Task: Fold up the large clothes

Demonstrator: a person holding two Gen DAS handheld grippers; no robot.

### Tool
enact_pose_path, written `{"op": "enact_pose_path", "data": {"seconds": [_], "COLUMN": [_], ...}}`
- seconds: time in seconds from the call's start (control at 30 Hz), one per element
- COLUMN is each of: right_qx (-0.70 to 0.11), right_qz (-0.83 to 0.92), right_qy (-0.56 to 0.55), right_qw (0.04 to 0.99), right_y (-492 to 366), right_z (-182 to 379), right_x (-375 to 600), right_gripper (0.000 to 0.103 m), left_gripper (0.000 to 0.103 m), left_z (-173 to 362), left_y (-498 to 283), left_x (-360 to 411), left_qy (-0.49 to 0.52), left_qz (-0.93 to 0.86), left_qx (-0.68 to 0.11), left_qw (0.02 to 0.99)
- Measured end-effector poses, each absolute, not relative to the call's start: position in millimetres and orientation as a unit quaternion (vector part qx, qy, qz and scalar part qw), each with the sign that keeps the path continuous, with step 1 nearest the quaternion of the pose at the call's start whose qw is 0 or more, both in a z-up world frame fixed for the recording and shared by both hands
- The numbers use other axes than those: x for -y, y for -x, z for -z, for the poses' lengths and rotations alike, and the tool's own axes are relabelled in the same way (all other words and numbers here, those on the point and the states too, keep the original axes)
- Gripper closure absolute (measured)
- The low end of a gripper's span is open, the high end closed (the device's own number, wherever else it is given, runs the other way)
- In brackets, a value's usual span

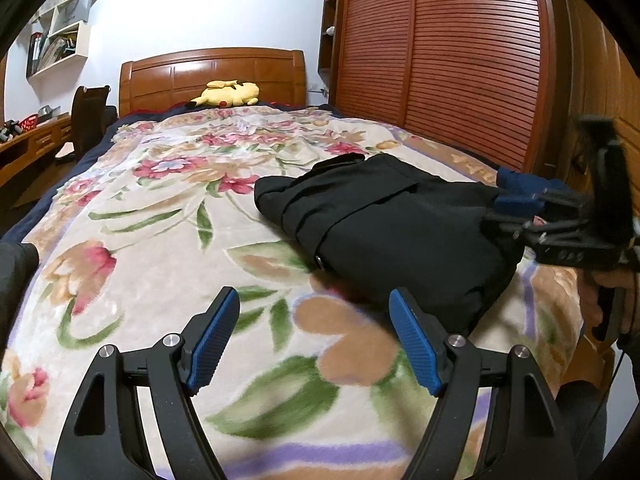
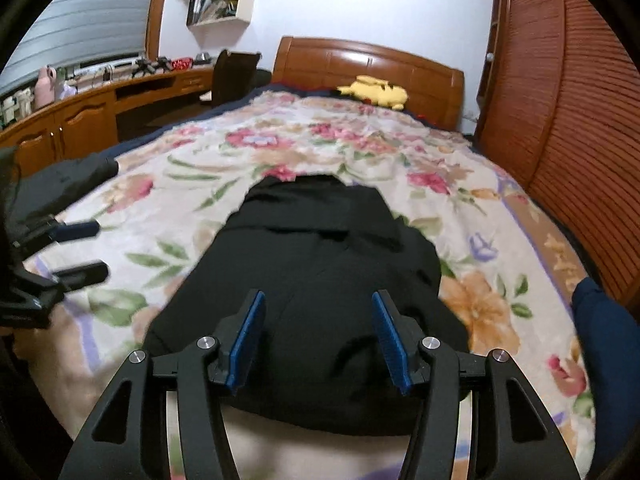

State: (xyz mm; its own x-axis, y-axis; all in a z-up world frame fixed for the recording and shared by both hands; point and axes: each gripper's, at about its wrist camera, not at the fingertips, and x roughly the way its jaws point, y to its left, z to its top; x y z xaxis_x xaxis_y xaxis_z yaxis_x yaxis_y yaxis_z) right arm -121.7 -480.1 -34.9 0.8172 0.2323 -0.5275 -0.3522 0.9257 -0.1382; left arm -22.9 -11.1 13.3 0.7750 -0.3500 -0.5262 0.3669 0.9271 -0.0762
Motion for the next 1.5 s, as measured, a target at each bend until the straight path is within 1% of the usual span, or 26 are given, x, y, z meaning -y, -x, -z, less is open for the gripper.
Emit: {"op": "enact_pose_path", "data": {"seconds": [0.1,0.23,0.47,0.6,0.83,1.03,1.17,1.4,1.5], "right_qx": [-0.29,-0.294,-0.282,-0.264,-0.261,-0.263,-0.264,-0.273,-0.278], "right_qz": [-0.162,-0.164,-0.157,-0.148,-0.147,-0.128,-0.11,-0.109,-0.114], "right_qy": [0.089,0.086,0.104,0.114,0.084,0.083,0.085,0.061,0.058], "right_qw": [0.939,0.938,0.941,0.946,0.95,0.953,0.954,0.954,0.952], "right_y": [106.8,103.2,105.1,125.9,148.4,166.2,171.3,157.5,148.8], "right_z": [49.3,60.3,62.2,59.9,67.8,69.2,71.1,78.2,82.9], "right_x": [485.7,486.9,482.9,485.6,509.2,536.4,545.9,553.0,550.6], "right_gripper": [0.046,0.046,0.046,0.046,0.046,0.046,0.046,0.046,0.046], "left_gripper": [0.025,0.025,0.025,0.025,0.025,0.025,0.025,0.025,0.025], "left_z": [-11.9,-10.4,-7.9,-5.8,-6.1,-14.1,-22.3,-35.3,-39.2], "left_y": [22.4,21.0,18.5,17.1,14.0,6.0,-3.4,-28.7,-39.8], "left_x": [11.0,11.8,12.2,14.0,17.2,28.0,27.8,25.0,28.2], "left_qy": [-0.019,-0.016,-0.018,-0.025,-0.02,-0.027,-0.009,0.001,-0.015], "left_qz": [0.189,0.19,0.187,0.185,0.189,0.192,0.206,0.207,0.196], "left_qx": [-0.277,-0.28,-0.283,-0.286,-0.287,-0.295,-0.3,-0.309,-0.307], "left_qw": [0.942,0.941,0.94,0.94,0.939,0.936,0.931,0.928,0.931]}}
